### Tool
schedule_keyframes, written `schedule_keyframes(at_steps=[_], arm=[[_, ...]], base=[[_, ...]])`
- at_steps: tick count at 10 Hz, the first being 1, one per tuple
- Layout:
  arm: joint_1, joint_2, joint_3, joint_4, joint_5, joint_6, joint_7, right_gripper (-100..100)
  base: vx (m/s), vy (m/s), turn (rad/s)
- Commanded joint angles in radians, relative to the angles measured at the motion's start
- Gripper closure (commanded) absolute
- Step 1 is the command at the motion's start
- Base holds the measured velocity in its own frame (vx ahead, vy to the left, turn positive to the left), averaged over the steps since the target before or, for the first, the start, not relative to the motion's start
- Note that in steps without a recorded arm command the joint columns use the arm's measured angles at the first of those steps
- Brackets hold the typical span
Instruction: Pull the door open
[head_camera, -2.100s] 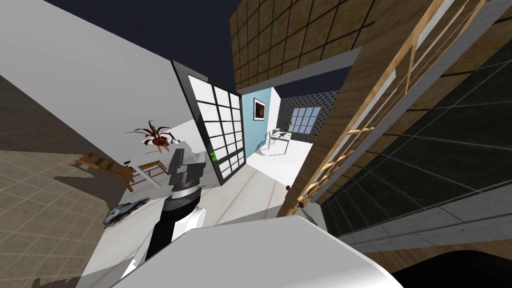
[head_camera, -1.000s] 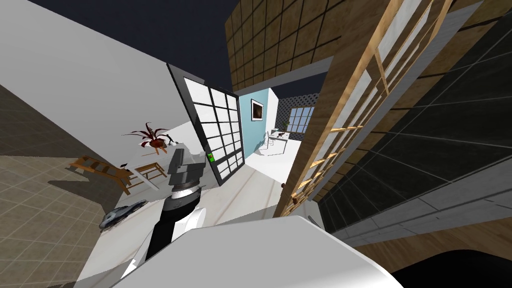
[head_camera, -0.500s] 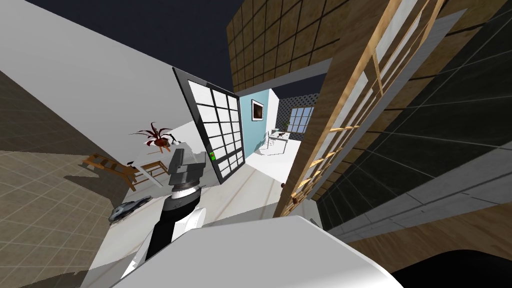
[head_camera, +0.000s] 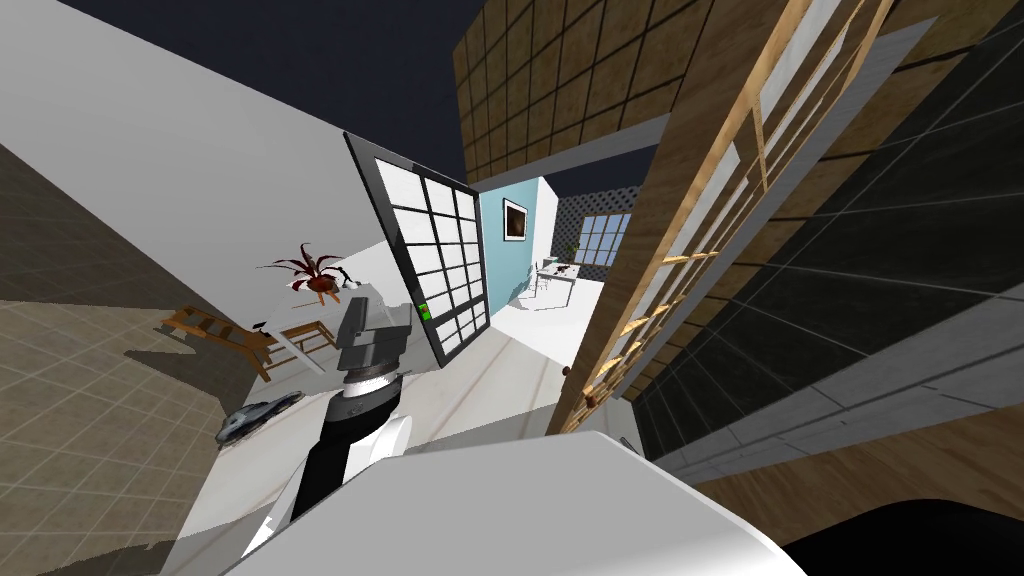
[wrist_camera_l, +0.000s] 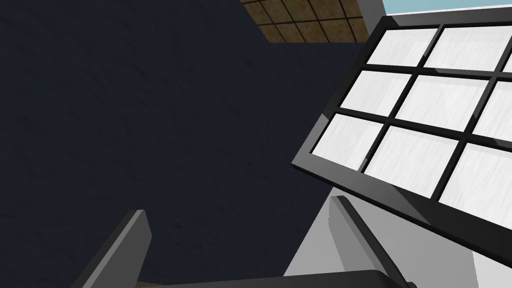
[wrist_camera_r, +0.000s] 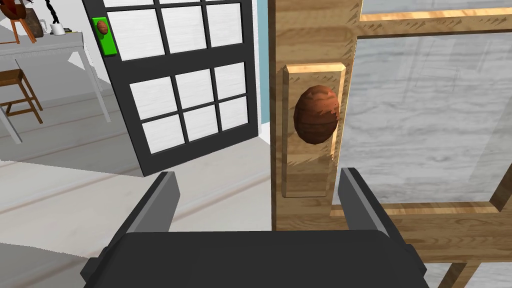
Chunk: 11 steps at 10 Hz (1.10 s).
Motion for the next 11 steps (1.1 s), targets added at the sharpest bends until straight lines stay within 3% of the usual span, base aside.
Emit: schedule_keyframes(at_steps=[1, 3, 4, 6, 7, 8, 11], arm=[[-0.001, 0.000, 0.000, 0.002, 0.000, -0.001, 0.000, -100], [-0.001, 0.000, 0.000, 0.002, 0.000, -0.001, 0.000, -100], [-0.001, 0.000, 0.001, 0.001, 0.002, 0.020, 0.000, -100], [-0.001, 0.000, 0.001, -0.012, 0.002, 0.020, 0.000, -100], [0.000, -0.001, 0.005, 0.000, 0.005, 0.050, 0.001, -100], [0.002, -0.003, 0.013, -0.005, 0.014, 0.025, 0.006, -100], [0.002, -0.004, 0.014, -0.005, 0.015, 0.008, 0.007, -100]], base=[[0.001, -0.004, 0.021], [0.016, 0.010, -0.021], [0.115, 0.052, -0.007], [0.090, 0.064, -0.005], [0.092, 0.084, -0.047], [0.022, -0.033, -0.158], [-0.101, -0.061, 0.044]])
